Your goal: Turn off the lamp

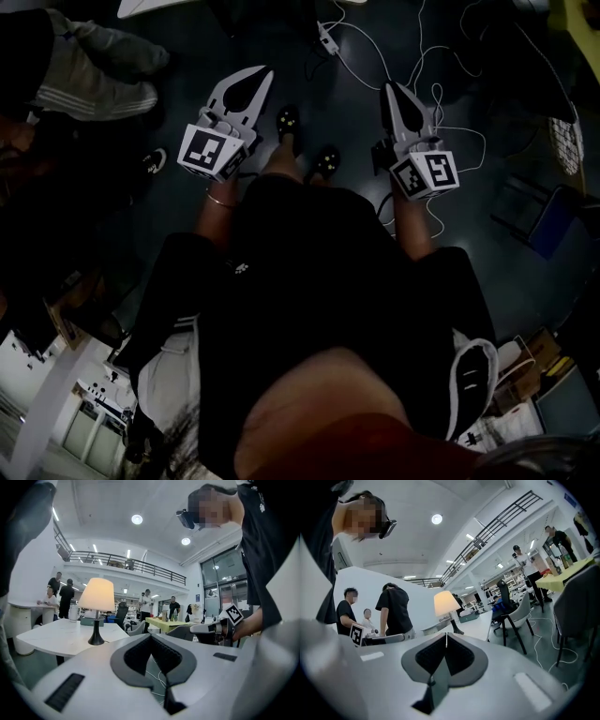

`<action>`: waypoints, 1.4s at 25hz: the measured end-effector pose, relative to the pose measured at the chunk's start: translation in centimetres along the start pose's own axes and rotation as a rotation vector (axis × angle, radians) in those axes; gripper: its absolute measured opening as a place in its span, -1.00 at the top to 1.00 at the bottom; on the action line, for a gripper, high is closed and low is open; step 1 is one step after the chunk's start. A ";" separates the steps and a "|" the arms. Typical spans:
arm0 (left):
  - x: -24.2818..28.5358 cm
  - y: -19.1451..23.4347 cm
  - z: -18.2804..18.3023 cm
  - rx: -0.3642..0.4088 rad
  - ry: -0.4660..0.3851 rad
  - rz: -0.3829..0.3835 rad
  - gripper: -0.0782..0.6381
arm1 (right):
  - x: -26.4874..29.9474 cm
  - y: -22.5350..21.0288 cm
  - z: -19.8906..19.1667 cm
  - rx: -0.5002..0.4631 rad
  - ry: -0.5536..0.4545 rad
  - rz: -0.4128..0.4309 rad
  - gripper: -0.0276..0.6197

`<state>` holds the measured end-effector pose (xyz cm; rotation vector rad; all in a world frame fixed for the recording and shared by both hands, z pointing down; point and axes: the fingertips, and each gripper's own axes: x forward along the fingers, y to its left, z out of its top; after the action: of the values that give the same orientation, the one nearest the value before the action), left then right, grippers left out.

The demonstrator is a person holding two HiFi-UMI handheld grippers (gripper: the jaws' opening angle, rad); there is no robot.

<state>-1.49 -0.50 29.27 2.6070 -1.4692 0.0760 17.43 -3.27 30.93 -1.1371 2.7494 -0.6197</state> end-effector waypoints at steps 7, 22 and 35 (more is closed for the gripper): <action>3.4 4.5 -1.1 -0.019 -0.002 -0.061 0.76 | 5.1 -0.3 -0.9 -0.033 0.034 -0.022 0.91; 7.9 12.7 -4.2 -0.046 0.018 -0.167 0.76 | 17.4 -1.2 -6.6 -0.042 0.140 -0.073 0.77; 9.8 13.4 -10.4 -0.057 0.079 -0.201 0.76 | 23.6 -4.6 -14.0 -0.029 0.237 -0.115 0.65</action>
<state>-7.51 -14.01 42.09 2.6565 -1.1611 0.1111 0.18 -18.00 46.97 -1.3155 2.9111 -0.7781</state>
